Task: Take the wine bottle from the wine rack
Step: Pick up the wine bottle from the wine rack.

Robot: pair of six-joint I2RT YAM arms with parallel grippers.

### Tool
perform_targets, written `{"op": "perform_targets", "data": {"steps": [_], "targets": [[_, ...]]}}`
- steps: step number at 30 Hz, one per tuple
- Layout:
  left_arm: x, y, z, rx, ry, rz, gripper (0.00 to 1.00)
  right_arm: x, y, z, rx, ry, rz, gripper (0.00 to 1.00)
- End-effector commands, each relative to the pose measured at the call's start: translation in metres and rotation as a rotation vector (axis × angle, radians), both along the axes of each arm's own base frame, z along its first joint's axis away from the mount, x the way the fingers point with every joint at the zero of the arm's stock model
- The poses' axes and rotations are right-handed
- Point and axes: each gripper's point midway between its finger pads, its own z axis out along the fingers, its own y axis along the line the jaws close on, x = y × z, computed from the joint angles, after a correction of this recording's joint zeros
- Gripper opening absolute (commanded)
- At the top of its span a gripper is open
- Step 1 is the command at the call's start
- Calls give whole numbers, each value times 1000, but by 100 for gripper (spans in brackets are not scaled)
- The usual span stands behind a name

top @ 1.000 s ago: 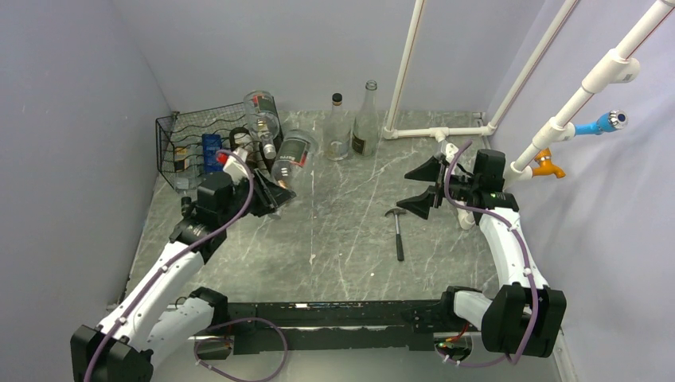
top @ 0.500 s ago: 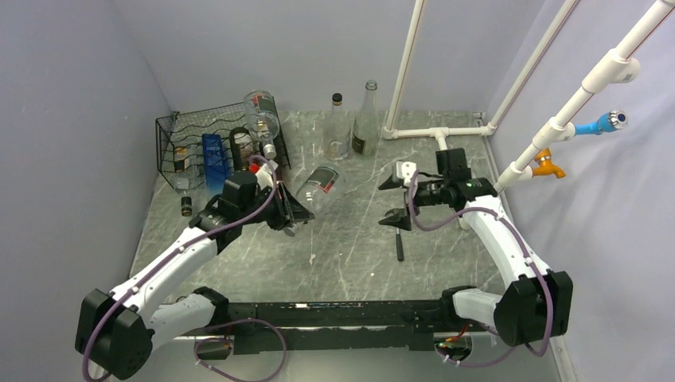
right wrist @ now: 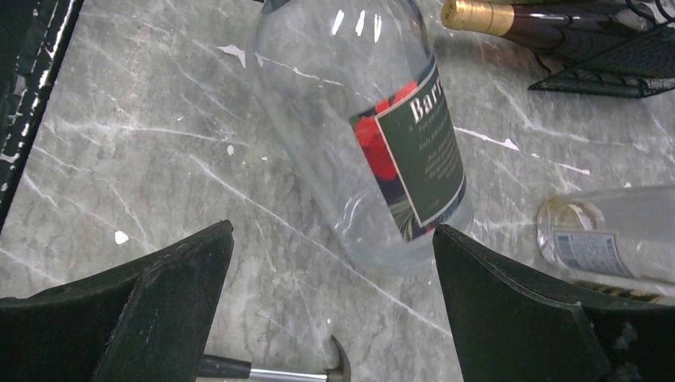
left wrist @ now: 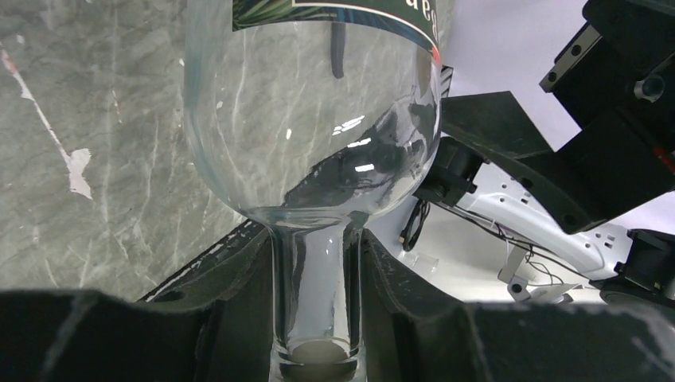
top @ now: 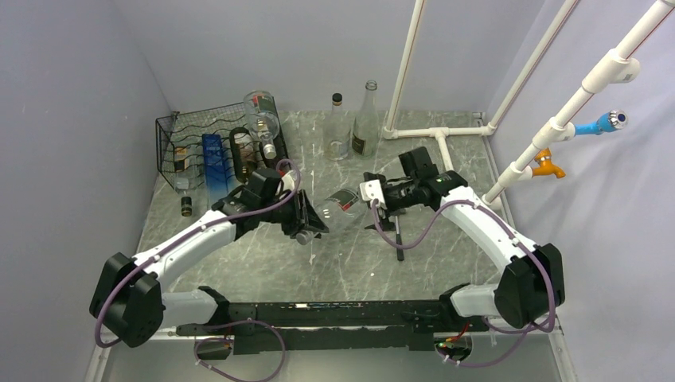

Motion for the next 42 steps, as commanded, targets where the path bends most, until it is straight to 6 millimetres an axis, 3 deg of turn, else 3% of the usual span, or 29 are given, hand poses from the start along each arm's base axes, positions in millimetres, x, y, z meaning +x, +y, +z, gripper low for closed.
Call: {"op": "perform_targets", "data": {"steps": [1, 16, 24, 28, 33, 42], "targets": [[9, -31, 85, -225, -232, -127, 0, 9, 13, -5, -16, -102, 44, 100], [4, -49, 57, -188, -89, -171, 0, 5, 24, -57, -64, -115, 50, 100], [2, -56, 56, -192, -49, -195, 16, 5, 22, -73, -77, -93, 35, 99], [1, -57, 54, -196, -26, -196, 30, 2, 22, -78, -79, -72, 37, 99], [1, -58, 56, -206, -17, -196, 41, 0, 21, -83, -86, -52, 41, 97], [-3, -61, 61, -234, -8, -236, 55, -8, 22, -89, -81, 2, 62, 95]]}}
